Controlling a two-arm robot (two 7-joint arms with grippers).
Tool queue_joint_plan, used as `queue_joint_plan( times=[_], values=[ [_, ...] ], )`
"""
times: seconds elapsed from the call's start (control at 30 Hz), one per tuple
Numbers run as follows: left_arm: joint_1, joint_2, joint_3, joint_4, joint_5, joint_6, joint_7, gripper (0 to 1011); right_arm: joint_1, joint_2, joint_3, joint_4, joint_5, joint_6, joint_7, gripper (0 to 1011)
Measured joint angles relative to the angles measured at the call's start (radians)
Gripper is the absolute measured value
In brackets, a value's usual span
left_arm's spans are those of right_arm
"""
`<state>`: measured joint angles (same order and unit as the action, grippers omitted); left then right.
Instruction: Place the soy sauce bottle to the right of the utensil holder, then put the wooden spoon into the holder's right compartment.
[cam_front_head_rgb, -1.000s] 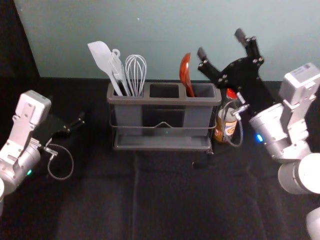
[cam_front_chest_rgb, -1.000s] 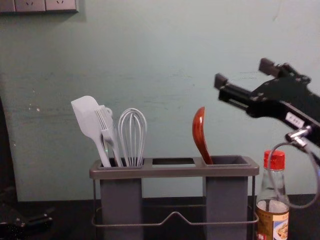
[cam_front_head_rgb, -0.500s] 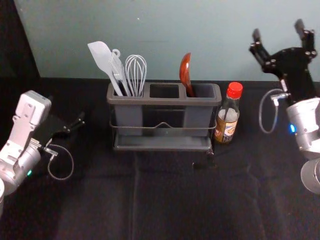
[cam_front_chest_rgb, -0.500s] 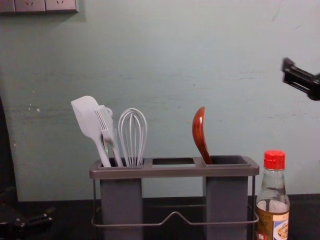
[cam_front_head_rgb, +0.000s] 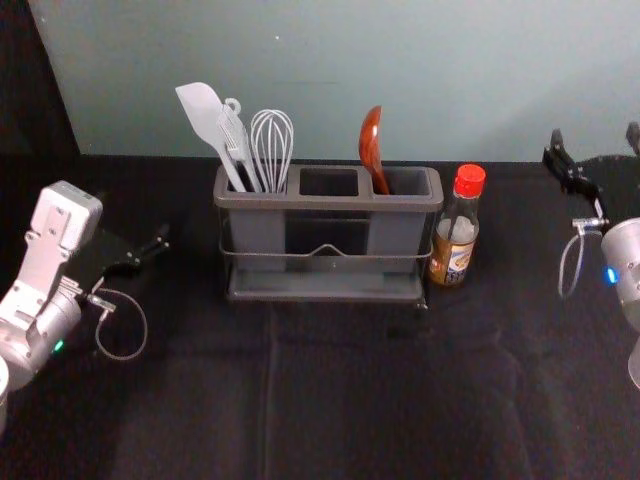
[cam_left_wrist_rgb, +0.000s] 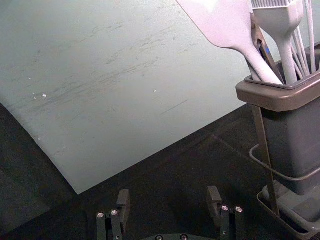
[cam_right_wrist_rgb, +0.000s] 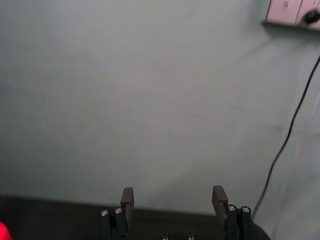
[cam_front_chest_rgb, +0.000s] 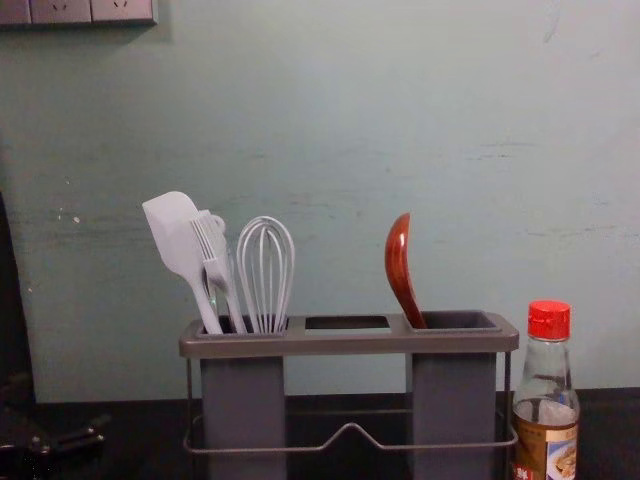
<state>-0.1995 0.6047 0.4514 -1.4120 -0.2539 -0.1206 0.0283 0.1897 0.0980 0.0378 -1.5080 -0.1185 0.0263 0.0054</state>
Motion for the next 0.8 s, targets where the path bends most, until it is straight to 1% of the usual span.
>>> queue_joint_plan(
  times=[0.07, 0.13, 0.27, 0.3, 0.43, 0.57, 0.63, 0.67, 0.73, 0.8],
  values=[
    [0.000, 0.000, 0.000, 0.000, 0.000, 0.000, 0.000, 1005, 0.000, 0.005, 0.003, 0.014, -0.014, 0.025, 0.001, 1002],
    [0.000, 0.000, 0.000, 0.000, 0.000, 0.000, 0.000, 1005, -0.002, 0.013, 0.003, 0.030, -0.026, 0.035, 0.010, 1002],
    [0.000, 0.000, 0.000, 0.000, 0.000, 0.000, 0.000, 1005, -0.005, 0.032, -0.009, 0.063, -0.049, 0.033, 0.032, 1002],
    [0.000, 0.000, 0.000, 0.000, 0.000, 0.000, 0.000, 1005, -0.005, 0.043, -0.018, 0.076, -0.059, 0.030, 0.043, 1002],
    [0.000, 0.000, 0.000, 0.000, 0.000, 0.000, 0.000, 1005, -0.002, 0.063, -0.041, 0.106, -0.086, 0.022, 0.059, 1002],
    [0.000, 0.000, 0.000, 0.000, 0.000, 0.000, 0.000, 1005, 0.011, 0.090, -0.079, 0.150, -0.138, 0.013, 0.067, 1003],
    [0.000, 0.000, 0.000, 0.000, 0.000, 0.000, 0.000, 1005, 0.017, 0.098, -0.090, 0.163, -0.154, 0.010, 0.070, 1002],
    [0.000, 0.000, 0.000, 0.000, 0.000, 0.000, 0.000, 1005, 0.022, 0.107, -0.102, 0.174, -0.167, 0.009, 0.076, 1002],
    [0.000, 0.000, 0.000, 0.000, 0.000, 0.000, 0.000, 1005, 0.031, 0.119, -0.119, 0.187, -0.184, 0.014, 0.088, 1002],
    [0.000, 0.000, 0.000, 0.000, 0.000, 0.000, 0.000, 1005, 0.035, 0.125, -0.127, 0.191, -0.193, 0.018, 0.094, 1002]
  ],
)
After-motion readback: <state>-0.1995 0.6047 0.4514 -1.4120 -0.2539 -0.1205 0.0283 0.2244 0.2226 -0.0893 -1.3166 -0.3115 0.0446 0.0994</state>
